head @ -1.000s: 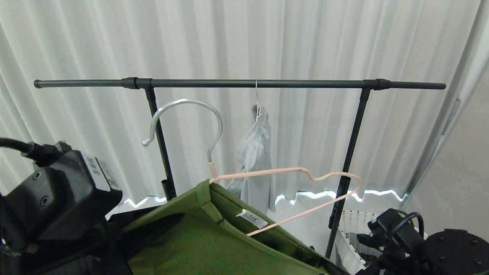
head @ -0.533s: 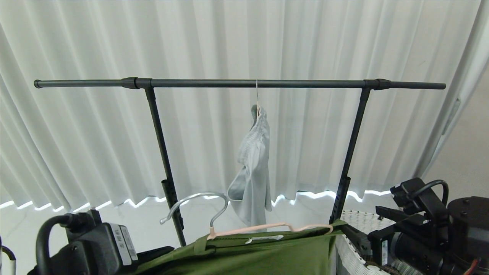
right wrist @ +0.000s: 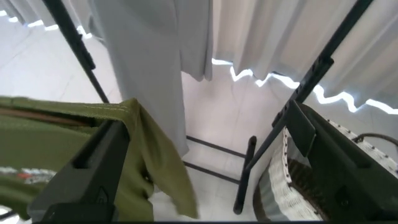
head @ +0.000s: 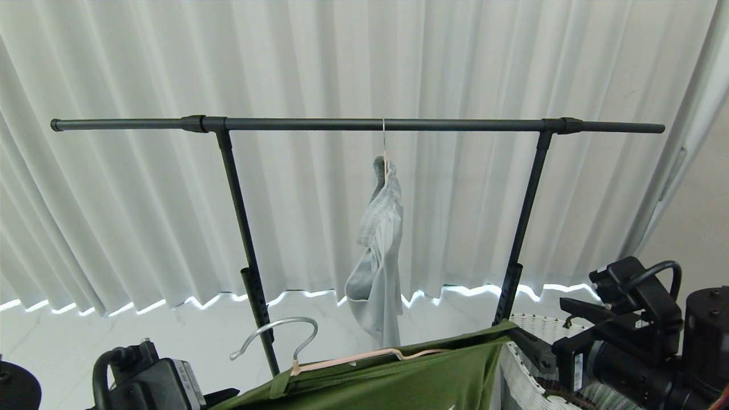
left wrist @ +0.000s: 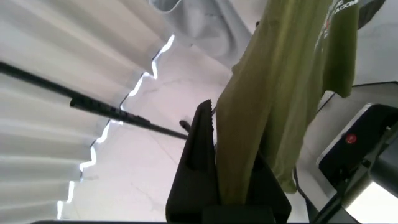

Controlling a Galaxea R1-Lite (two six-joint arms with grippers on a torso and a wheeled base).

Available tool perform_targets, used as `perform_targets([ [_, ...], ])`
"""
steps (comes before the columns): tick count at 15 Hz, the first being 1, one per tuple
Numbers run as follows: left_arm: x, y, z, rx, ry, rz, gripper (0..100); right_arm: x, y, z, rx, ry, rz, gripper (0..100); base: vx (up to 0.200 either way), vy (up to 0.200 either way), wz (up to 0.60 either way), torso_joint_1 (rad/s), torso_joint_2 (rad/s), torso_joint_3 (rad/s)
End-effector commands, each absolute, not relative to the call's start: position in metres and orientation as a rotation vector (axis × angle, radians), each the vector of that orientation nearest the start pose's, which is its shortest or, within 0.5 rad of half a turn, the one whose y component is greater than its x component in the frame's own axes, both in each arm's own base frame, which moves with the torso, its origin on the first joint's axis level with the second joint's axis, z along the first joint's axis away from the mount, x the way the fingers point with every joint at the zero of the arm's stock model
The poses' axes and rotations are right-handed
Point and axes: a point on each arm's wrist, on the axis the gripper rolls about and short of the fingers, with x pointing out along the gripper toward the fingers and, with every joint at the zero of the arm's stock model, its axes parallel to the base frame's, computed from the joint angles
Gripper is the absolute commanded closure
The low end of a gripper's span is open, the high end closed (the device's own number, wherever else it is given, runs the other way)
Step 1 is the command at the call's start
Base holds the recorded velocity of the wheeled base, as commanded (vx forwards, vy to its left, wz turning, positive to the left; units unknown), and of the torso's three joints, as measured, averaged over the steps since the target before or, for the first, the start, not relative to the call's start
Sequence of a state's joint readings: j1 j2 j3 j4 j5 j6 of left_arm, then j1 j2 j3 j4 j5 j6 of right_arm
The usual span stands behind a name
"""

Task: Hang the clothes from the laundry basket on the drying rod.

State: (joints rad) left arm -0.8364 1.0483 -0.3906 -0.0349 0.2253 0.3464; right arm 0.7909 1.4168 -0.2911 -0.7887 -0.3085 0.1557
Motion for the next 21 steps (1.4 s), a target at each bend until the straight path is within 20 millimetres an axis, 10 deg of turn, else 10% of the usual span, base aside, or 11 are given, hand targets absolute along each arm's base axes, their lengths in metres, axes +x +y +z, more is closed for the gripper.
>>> perform_targets([
  [1, 0.086, -0.082, 0.152, 0.644, 0.459, -0.654, 100, 0.132, 0.135, 0.139, -0.046, 0.315, 0.508, 0, 0.000, 0.000, 0.00, 0.000, 0.00, 0.000],
  [7, 0.088, -0.081, 0.156, 0.629, 0.452, -0.634, 100, 0.096, 0.163, 0.133, -0.173, 0.311, 0.787, 0, 0.000, 0.000, 0.00, 0.000, 0.00, 0.000],
  [13, 0.085, -0.083, 0.155, 0.629, 0.440, -0.697, 100, 0.095, 0.169, 0.137, -0.296, 0.293, 0.901, 0, 0.000, 0.000, 0.00, 0.000, 0.00, 0.000],
  [21, 0.072, -0.099, 0.161, 0.638, 0.377, -0.907, 100, 0.102, 0.230, 0.152, -0.525, 0.292, 1.331, 0, 0.000, 0.000, 0.00, 0.000, 0.00, 0.000],
])
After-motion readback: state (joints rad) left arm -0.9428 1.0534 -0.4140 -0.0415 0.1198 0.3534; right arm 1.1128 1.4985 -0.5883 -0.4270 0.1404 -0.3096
